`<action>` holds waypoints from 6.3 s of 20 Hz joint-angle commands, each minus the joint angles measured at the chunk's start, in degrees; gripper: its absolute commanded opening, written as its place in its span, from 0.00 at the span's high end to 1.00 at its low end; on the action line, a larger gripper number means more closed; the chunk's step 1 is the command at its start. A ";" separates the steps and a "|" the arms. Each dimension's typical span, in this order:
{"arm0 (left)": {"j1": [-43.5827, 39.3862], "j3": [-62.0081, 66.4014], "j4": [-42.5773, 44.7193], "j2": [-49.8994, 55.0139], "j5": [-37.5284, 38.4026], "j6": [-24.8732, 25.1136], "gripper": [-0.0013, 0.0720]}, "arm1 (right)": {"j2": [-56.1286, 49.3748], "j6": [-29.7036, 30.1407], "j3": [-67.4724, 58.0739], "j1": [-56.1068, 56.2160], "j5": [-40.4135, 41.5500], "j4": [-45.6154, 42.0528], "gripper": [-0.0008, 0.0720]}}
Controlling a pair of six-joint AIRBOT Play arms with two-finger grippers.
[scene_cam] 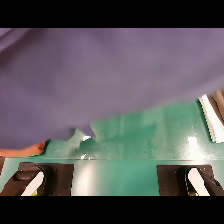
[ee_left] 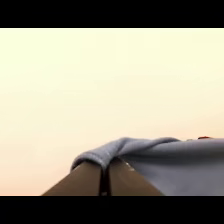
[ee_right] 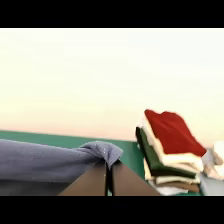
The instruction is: Fold the shirts.
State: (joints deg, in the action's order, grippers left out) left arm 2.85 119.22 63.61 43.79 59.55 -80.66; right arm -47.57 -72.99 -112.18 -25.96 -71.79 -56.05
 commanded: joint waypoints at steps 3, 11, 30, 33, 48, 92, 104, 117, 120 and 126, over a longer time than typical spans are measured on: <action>0.04 -14.69 -2.51 4.37 2.82 0.04 0.95 | -11.93 -2.43 -3.28 0.24 -12.46 2.40 0.97; 0.04 -34.07 -6.23 28.24 7.08 0.72 0.95 | -34.99 -3.28 14.93 15.63 -14.25 -8.59 0.97; 0.15 -37.64 8.31 42.27 5.51 3.06 0.95 | -48.37 -6.45 15.15 22.75 -6.56 -15.89 0.97; 0.15 -45.53 7.65 42.27 2.91 3.08 0.95 | -44.61 -6.47 25.75 24.00 -2.36 -15.89 0.97; 0.15 -72.19 9.49 17.09 12.39 -5.60 0.33 | -25.81 -4.83 35.28 21.44 -10.62 -15.52 0.47; -3.80 -87.12 -9.20 2.36 13.16 -4.37 0.95 | -12.70 4.15 77.50 11.19 -5.60 -10.23 0.97; -3.80 -79.52 -8.11 -12.68 23.63 -9.79 0.95 | 7.10 -0.11 68.89 8.90 -16.65 -16.94 0.97; -3.80 -60.61 -4.85 27.69 -5.70 -3.52 0.32 | -37.16 -2.62 37.68 21.29 -2.14 -2.21 0.34; -3.80 -56.52 -4.94 28.15 -1.97 -3.43 0.17 | -40.48 -2.05 34.14 17.86 -7.82 -0.68 0.21; -3.82 -52.98 -9.77 27.93 5.46 -1.38 0.95 | -39.89 4.33 42.53 7.19 -9.97 -0.55 0.20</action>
State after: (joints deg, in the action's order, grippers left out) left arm -0.95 64.97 56.64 71.33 62.61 -83.29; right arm -86.96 -71.70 -72.77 -14.59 -80.97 -57.34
